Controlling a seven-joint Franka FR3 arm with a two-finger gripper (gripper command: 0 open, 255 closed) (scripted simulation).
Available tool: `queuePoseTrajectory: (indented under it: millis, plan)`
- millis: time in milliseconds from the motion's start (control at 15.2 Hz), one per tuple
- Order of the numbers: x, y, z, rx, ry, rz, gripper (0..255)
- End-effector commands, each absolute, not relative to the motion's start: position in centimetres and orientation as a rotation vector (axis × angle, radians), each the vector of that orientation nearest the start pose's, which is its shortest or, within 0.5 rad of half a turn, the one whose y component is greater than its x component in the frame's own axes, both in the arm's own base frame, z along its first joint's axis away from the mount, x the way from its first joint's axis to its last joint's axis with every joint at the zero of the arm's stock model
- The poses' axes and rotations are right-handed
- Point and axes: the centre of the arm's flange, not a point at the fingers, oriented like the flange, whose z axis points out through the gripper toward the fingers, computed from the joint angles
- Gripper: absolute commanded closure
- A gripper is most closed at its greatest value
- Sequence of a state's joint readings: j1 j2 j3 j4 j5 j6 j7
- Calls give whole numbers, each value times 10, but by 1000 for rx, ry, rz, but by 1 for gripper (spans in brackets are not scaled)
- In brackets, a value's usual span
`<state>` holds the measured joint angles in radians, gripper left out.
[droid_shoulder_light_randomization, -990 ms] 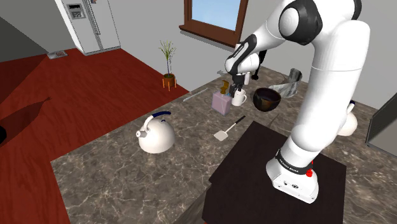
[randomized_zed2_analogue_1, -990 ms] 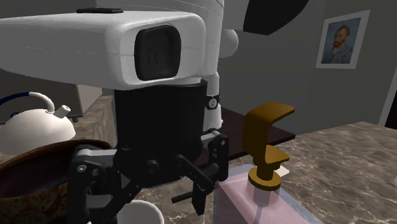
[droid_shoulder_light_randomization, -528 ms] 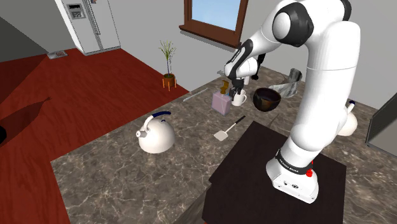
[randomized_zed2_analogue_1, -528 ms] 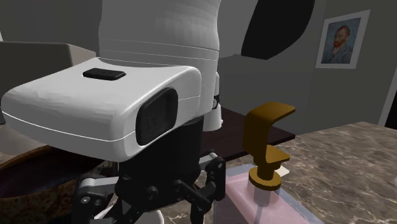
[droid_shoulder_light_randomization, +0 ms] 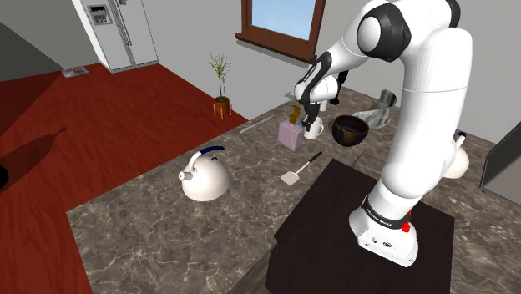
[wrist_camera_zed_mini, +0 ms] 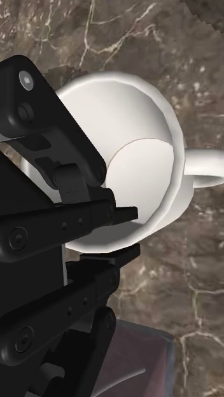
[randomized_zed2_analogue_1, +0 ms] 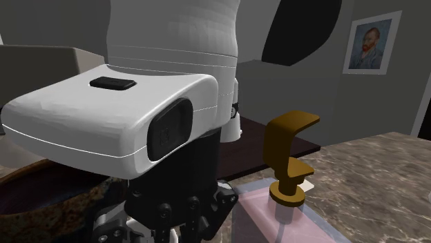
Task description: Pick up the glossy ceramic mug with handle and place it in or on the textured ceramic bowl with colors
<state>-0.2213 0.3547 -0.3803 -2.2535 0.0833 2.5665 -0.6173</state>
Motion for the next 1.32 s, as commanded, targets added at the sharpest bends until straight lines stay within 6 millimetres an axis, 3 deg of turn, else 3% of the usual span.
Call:
queuePoseTrajectory:
  millis: [0, 396, 1254]
  plan:
    - [442, -310, 215, -3202, 54, 95, 255]
    - [442, -310, 215, -3202, 54, 95, 255]
    - [442, -310, 284, -3202, 54, 95, 255]
